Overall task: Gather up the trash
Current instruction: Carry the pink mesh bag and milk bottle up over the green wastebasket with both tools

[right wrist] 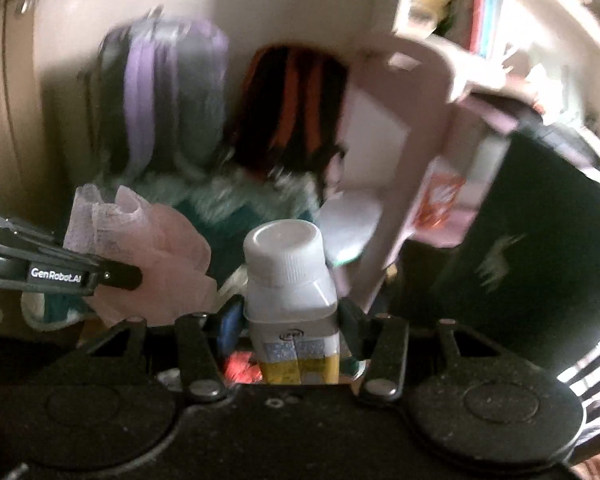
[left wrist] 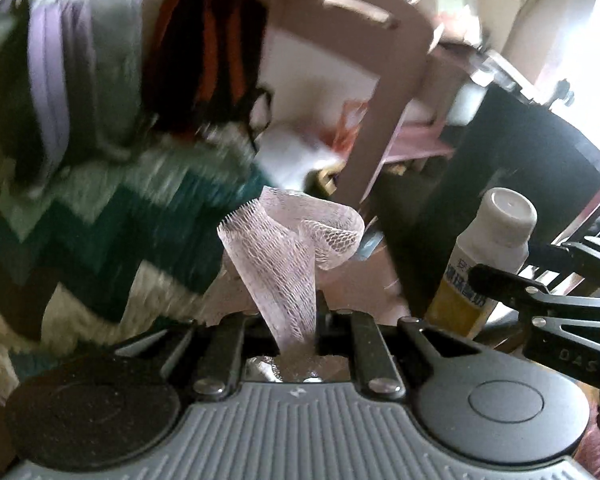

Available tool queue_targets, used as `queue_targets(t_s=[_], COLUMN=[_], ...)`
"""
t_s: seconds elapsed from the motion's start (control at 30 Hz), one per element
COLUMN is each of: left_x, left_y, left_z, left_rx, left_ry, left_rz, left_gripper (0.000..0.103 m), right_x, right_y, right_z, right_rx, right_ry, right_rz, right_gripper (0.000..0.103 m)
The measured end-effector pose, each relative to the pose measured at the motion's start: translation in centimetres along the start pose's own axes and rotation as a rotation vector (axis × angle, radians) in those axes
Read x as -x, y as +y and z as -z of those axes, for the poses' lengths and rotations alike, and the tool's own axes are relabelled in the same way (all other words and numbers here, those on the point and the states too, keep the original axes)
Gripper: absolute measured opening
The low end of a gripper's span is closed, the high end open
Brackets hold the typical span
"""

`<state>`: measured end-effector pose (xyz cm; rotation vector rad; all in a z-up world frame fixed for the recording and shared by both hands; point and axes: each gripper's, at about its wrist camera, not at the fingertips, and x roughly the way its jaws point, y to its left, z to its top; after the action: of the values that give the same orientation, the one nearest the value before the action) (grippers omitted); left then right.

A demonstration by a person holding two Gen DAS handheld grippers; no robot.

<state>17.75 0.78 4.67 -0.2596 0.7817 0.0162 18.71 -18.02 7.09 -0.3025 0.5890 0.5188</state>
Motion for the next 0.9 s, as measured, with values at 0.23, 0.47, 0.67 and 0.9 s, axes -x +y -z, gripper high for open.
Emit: queue_targets(t_s=[0.23, 0.47, 0.67, 0.9], left_x=[3.6, 6.0, 4.9, -0.2], left_y=[-6.6, -15.5, -22.3, -28.0], left_z=[-6.4, -13.3, -17.5, -20.3], left_rx=[-0.050, -0.164, -0.263, -0.292], left_ry=[-0.115, -0.189, -0.254, -0.213], left_rz=[0.068, 0.150, 0.161, 0.211], left_gripper=[0.013, 0.013, 0.013, 0.014], right_x=[5.8, 10.3, 10.6, 7.5], right_y=[-5.1, -11.8, -18.5, -25.4], right_z=[-4.3, -9.2, -10.0, -7.5], right_rx=[-0.088, -0.150, -0.215, -0.319], right_ry=[-0.172, -0.312, -0.325, -0.249], right_rz=[0.086, 0.209, 0.356, 0.381], right_gripper=[0.049, 0.049, 0.049, 0.049])
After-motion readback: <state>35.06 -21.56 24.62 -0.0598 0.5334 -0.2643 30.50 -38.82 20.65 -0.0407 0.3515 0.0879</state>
